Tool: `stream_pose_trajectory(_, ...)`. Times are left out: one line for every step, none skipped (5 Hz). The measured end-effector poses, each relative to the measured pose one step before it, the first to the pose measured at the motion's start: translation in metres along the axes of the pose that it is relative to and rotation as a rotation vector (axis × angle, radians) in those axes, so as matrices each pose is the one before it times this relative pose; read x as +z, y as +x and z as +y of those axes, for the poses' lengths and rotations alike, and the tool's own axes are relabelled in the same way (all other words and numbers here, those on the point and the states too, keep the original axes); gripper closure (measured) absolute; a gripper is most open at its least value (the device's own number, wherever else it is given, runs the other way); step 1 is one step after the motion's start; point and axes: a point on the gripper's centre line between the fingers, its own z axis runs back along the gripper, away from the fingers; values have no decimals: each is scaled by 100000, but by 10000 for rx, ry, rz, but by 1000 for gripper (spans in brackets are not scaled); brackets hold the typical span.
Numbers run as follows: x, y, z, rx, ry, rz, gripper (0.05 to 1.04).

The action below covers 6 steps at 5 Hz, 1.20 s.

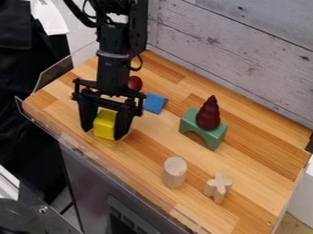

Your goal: Move the the Yellow Object to the centre of the table

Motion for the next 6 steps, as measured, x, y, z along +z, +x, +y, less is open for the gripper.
stream_pose_trajectory(-172,-150,-81,132,-111,2,523)
stream_pose_trajectory(1079,-534,-96,-47,19,-291,522)
stream_pose_trajectory(831,-1389,-1556,-572,321,-116,523)
stream_pose_trajectory(73,-1455,-1860,-521,79,619,523)
stream_pose_trajectory(-781,-1036,-1980,-557,-40,397,523)
stream_pose_trajectory(-437,-99,-786,-226,83,37,523)
